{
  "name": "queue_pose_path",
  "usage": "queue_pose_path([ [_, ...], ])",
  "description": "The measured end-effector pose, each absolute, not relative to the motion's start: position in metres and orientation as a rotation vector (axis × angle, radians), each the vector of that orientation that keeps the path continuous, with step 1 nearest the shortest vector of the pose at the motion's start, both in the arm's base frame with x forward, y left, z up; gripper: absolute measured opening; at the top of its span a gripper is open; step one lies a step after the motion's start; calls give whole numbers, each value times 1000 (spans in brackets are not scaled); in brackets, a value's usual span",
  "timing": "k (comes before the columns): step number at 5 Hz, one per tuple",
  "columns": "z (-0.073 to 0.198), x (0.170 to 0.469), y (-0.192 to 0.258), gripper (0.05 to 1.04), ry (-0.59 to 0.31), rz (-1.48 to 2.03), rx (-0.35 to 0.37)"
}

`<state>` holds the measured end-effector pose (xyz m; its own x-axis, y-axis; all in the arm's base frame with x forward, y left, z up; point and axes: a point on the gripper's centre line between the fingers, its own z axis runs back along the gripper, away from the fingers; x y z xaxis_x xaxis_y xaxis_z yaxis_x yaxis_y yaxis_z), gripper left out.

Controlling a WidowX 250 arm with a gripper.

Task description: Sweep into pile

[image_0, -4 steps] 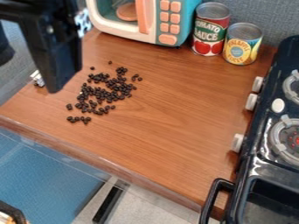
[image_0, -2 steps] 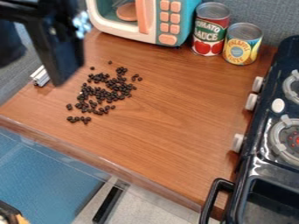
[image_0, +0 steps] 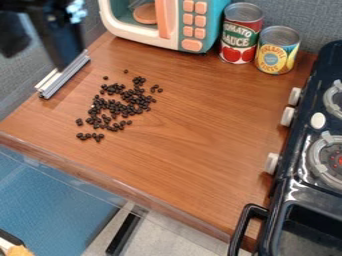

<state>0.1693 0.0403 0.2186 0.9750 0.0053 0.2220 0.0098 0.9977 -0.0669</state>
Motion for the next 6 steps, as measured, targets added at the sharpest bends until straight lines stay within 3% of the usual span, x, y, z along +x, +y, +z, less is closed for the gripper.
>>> queue_pose_path([
  [3, 133, 223, 84, 998, -246, -112, 17],
  [5, 90, 269, 97, 998, -248, -109, 98],
  [6, 77, 298, 111, 998, -228, -100, 100],
])
